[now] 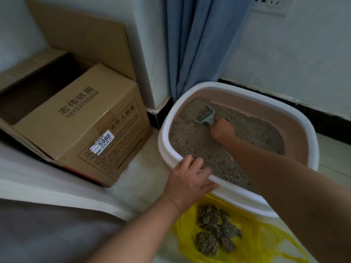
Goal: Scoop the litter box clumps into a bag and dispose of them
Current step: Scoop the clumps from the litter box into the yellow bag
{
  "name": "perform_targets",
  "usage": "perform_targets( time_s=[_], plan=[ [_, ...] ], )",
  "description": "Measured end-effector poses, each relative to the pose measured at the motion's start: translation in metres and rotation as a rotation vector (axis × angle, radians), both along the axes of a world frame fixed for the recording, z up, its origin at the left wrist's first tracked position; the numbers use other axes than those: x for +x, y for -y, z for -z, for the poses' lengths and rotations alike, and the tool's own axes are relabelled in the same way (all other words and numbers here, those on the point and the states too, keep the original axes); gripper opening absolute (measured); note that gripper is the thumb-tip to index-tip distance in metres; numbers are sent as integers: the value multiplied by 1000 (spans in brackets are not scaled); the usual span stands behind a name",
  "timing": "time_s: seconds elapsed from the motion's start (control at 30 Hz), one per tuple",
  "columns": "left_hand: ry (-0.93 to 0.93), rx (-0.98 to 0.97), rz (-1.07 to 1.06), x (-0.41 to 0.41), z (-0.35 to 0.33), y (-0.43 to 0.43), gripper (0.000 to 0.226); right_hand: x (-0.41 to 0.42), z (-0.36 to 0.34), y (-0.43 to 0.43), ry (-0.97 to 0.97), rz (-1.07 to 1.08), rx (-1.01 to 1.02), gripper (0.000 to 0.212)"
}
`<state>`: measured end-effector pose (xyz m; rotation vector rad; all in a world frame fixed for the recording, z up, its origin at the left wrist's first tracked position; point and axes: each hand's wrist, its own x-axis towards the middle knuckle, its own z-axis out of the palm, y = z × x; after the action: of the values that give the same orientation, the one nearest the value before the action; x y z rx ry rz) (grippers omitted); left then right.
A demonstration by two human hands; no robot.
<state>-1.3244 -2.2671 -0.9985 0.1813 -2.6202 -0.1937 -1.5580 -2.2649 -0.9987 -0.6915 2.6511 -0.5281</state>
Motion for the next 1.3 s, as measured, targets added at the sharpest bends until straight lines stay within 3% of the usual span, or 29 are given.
perform_targets(
  time_s=[0.3,0.57,0.67,0.87,0.93,1.3],
  plan=[
    [6,-31,2,0,-5,0,42,-7,-37,-10,-61,-230,368,28],
    [22,-41,5,1,-5,2,40,1,-71,5,-225,-287,474,26],
    [31,-37,3,0,-5,2,41,-9,-81,-13,-124,-265,491,30],
    [29,-59,10,-1,-5,2,42,-27,-78,-53,-23,-290,627,14],
    [24,-65,5,-1,-4,2,43,-27,-72,-61,33,-325,660,21],
    [16,-63,6,-1,-3,3,44,21,-10,-25,56,-222,305,23]
  ],
)
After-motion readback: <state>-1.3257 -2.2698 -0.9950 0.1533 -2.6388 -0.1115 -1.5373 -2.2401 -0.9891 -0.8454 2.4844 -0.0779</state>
